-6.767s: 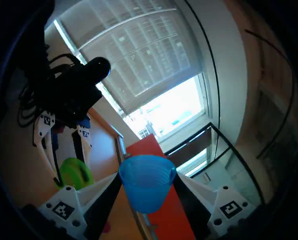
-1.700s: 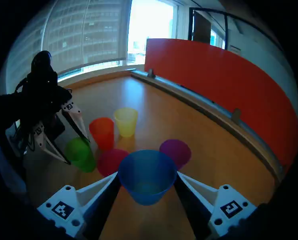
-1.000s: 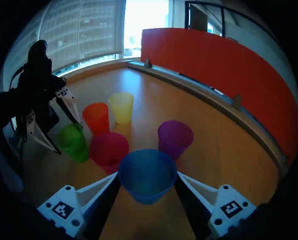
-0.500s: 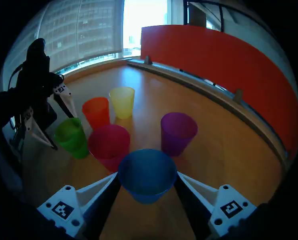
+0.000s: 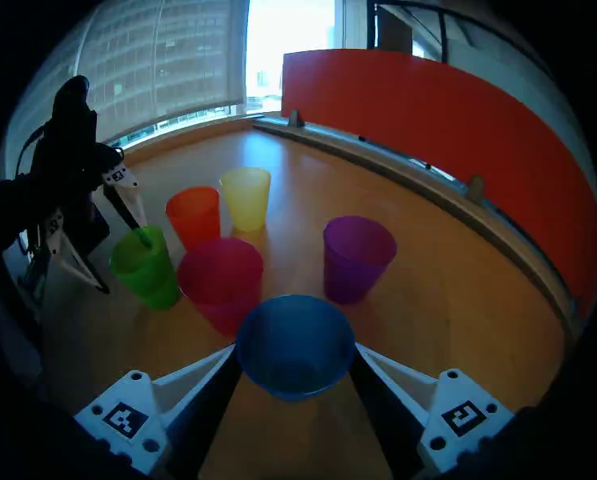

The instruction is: Pour water

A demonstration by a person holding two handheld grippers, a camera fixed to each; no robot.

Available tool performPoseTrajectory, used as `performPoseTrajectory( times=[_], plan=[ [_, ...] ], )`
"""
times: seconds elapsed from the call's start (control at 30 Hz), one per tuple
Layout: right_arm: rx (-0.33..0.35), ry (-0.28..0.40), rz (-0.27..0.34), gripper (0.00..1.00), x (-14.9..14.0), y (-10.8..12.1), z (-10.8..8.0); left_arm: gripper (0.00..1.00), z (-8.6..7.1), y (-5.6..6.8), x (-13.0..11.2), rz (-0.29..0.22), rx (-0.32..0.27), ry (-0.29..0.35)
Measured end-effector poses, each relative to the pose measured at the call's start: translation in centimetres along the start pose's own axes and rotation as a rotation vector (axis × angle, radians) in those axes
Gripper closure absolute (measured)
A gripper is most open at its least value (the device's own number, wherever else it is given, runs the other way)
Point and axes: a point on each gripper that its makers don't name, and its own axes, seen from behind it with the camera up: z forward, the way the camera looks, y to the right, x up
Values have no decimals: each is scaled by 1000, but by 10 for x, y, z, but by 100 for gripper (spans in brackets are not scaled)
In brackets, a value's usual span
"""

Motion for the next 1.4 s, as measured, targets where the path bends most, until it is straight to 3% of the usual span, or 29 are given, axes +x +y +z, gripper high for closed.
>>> performPoseTrajectory(
  times=[0.27, 0.4, 0.57, 0.87, 1.17, 1.4],
  plan=[
    [-16, -8, 2, 7, -6, 0, -1, 2, -1, 3, -4, -6, 3, -1],
    [-25, -18, 0, 0, -10, 0, -3, 2, -5, 4, -3, -4, 5, 0],
    [-34, -20, -9, 0, -12, -2, -6, 2, -9, 4, -3, -10, 13, 3],
    [-47, -20, -6, 0, -18, -10, -23, 2, -22, 0, -7, -11, 48, 12],
    [-94, 10, 9, 0, -21, -18, -48, 2, -42, -8, -5, -42, 109, 56],
    [-159, 60, 35, 0, -21, -21, -68, 2, -63, -21, -4, -59, 199, 106]
  ],
)
